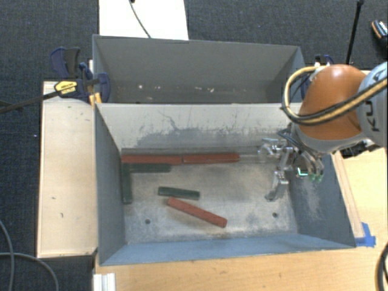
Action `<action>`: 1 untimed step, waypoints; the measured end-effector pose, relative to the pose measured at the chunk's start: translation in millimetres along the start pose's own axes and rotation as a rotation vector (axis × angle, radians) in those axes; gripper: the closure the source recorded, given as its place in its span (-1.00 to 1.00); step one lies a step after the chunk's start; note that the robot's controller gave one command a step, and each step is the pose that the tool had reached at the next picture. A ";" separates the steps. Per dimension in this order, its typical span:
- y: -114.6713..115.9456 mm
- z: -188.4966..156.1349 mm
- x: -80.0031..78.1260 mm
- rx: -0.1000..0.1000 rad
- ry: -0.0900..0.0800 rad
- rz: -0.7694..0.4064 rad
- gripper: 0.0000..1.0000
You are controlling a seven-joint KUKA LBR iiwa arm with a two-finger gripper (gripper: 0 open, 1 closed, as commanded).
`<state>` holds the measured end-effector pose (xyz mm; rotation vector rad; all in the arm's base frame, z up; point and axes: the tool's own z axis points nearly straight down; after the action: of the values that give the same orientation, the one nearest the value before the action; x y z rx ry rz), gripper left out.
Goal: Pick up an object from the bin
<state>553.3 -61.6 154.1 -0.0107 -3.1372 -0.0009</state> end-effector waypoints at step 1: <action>99.2 87.2 17.1 -0.003 0.001 0.020 -1.00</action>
Offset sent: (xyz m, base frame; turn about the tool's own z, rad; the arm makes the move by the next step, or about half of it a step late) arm -0.0152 0.0936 -0.0841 0.0279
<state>536.5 37.7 67.0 -0.0423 -3.1361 -0.0059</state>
